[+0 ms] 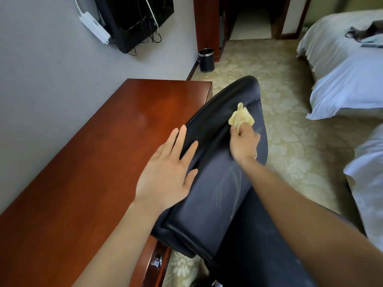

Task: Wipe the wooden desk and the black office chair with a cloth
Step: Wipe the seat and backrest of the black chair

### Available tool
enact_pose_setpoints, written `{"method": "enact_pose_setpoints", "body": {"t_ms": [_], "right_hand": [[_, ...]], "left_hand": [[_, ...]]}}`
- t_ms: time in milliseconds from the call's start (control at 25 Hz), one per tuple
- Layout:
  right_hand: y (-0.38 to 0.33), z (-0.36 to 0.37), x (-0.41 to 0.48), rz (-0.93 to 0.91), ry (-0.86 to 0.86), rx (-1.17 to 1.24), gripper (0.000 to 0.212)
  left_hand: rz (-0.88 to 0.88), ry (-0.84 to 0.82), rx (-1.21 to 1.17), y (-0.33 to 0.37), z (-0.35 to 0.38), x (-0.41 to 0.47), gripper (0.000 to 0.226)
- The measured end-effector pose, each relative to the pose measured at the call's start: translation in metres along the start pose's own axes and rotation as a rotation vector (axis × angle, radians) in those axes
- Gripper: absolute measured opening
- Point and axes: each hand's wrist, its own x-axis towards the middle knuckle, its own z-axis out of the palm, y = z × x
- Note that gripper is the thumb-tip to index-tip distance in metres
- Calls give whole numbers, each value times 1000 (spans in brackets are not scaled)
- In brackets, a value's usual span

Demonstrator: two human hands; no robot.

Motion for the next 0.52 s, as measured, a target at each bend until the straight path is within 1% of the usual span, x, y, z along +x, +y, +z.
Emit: {"method": "enact_pose_setpoints", "body": {"t_ms": [80,120,160,200,240,320,360,440,520], "right_hand": [[0,6,-47,-157,40,18,39],[5,11,-74,-249,51,37,35],[14,17,-102,-332,42,61,26],[26,24,-130,-399,19,98,16],[36,29,-156,-443,-21,137,13],[55,38,-190,-565,-61,184,29],[63,40,-193,-638,-50,164,32],[72,37,-179,-808,1,58,30],[77,34,-155,-937,46,-34,28]], "left_hand": [[1,10,22,0,-1,0,63],[6,7,35,0,-1,0,62],[13,3,51,-1,-1,0,62],[22,-1,71,-1,-2,0,63],[31,-6,91,-2,-2,0,65],[40,-12,122,-1,-3,0,72],[42,-16,131,-1,-3,0,76],[46,-20,142,-1,-2,0,82],[47,-26,131,-1,-1,-1,83]]}}
